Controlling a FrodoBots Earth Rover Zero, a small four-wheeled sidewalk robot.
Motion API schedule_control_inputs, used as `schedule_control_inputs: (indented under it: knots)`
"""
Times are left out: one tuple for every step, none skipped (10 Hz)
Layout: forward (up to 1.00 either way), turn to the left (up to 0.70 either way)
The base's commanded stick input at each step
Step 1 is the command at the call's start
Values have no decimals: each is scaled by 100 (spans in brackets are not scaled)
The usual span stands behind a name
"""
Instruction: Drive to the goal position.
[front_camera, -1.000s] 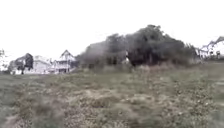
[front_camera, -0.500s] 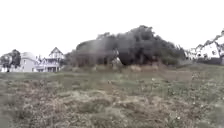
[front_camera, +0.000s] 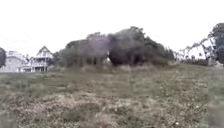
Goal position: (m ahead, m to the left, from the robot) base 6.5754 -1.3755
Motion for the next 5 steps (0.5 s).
schedule_control_inputs:
  knots:
    - [50,-2]
    - [50,0]
    - [50,0]
    - [50,0]
    - [50,0]
